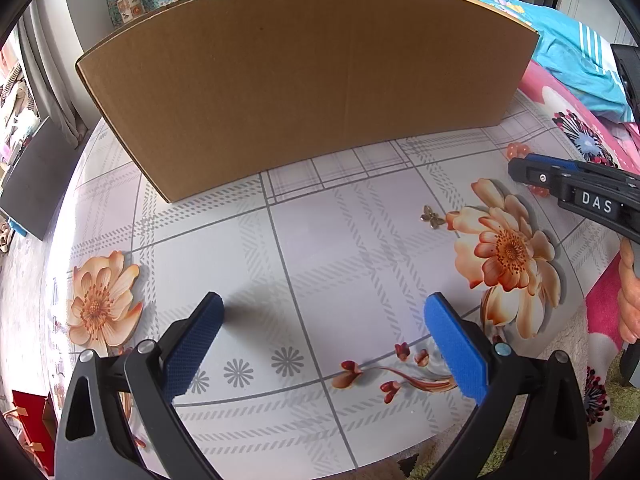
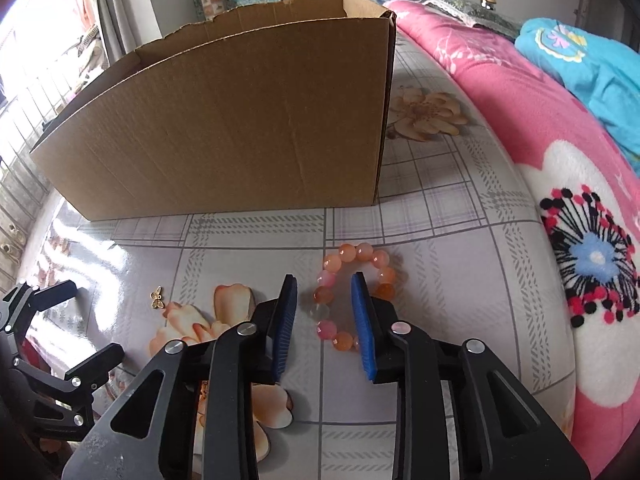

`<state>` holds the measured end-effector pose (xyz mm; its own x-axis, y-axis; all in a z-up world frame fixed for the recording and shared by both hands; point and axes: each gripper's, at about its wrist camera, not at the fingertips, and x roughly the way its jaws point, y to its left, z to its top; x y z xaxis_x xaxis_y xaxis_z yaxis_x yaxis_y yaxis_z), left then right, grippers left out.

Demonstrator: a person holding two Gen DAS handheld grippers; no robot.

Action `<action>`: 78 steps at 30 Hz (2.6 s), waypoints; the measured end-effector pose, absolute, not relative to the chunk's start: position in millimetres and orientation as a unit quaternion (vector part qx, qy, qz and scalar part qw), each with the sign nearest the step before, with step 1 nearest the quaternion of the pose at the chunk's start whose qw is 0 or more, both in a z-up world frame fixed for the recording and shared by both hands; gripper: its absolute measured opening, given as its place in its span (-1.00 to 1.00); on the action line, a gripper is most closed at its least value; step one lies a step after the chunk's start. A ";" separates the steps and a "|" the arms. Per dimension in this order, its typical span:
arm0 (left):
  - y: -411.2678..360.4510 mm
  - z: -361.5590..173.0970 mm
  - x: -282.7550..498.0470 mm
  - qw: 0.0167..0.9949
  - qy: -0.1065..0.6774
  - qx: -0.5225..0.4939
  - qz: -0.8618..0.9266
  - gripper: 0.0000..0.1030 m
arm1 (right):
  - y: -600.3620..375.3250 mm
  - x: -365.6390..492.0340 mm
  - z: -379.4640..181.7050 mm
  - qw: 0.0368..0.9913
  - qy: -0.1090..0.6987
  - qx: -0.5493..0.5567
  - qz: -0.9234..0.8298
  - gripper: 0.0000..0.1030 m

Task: Organize jewelry
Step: 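Position the open right gripper around the peach bead bracelet, then close the right gripper on the peach bead bracelet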

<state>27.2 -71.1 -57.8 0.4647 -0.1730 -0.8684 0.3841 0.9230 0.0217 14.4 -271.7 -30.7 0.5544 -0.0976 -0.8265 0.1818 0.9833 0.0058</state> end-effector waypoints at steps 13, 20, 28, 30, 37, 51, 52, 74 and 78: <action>-71.1 -57.4 27.8 0.849 0.491 0.108 -0.164 0.92 | -279.6 14.1 -27.7 0.878 0.467 0.055 -0.092 -0.47; -70.8 -57.4 28.1 0.849 0.491 0.108 -0.164 0.92 | -271.8 17.1 -30.4 0.876 0.472 0.035 -0.092 -0.47; -71.8 -56.3 28.3 0.849 0.492 0.106 -0.160 0.92 | -264.2 18.8 -31.4 0.874 0.476 0.021 -0.096 -0.68; -72.0 -56.3 28.4 0.849 0.492 0.107 -0.161 0.92 | -261.5 18.4 -31.4 0.874 0.477 0.022 -0.092 -0.77; -71.6 -56.5 28.6 0.849 0.492 0.107 -0.161 0.92 | -258.1 17.7 -31.3 0.873 0.479 0.044 -0.082 -0.84; -71.1 -56.5 28.6 0.849 0.493 0.107 -0.161 0.92 | -245.4 17.7 -33.8 0.868 0.487 0.086 -0.038 -0.84; -71.1 -56.5 28.8 0.849 0.493 0.107 -0.161 0.92 | -243.7 17.7 -34.0 0.868 0.488 0.088 -0.035 -0.84; -71.3 -56.1 27.5 0.850 0.489 0.109 -0.164 0.92 | -210.7 29.0 -39.8 0.872 0.487 0.050 -0.019 -0.56; -69.7 -56.3 24.3 0.852 0.478 0.114 -0.178 0.92 | -201.8 29.5 -45.2 0.875 0.483 0.028 -0.026 -0.60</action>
<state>24.3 -69.7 -56.3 0.4794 -0.1943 -0.8558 0.4121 0.9108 0.0241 29.5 -201.8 -45.2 0.5327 -0.0183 -0.8461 0.0721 0.9971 0.0239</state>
